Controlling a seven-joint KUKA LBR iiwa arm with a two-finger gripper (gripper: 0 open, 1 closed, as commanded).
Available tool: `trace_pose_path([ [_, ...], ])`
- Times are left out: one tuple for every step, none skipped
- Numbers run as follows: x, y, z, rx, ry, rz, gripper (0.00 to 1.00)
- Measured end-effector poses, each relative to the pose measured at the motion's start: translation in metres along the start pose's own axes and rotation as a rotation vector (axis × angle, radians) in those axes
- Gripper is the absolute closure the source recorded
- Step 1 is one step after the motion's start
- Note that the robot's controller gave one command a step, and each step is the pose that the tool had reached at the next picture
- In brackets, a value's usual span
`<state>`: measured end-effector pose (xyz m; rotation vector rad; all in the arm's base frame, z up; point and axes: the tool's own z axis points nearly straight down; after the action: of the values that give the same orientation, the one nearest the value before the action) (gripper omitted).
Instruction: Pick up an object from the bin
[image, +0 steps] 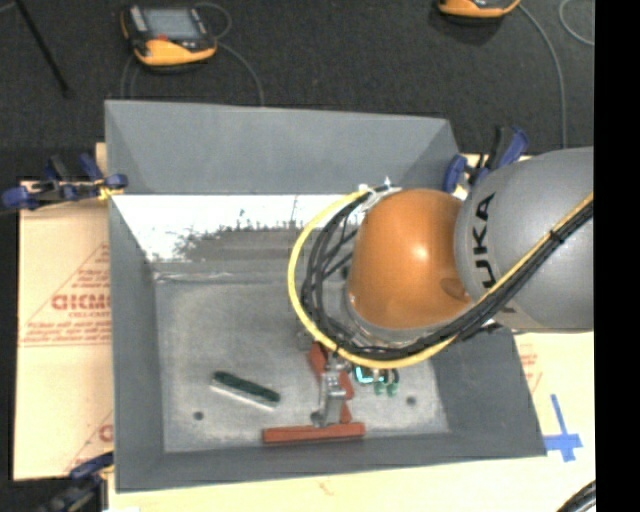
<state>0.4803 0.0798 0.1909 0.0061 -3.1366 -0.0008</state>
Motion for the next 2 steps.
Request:
trace_pose_path([
  [-0.002,0.000,-0.003,-0.001,-0.007,0.003,0.00],
  [-0.011,0.025,0.047,-0.002,-0.015,0.039,0.00],
])
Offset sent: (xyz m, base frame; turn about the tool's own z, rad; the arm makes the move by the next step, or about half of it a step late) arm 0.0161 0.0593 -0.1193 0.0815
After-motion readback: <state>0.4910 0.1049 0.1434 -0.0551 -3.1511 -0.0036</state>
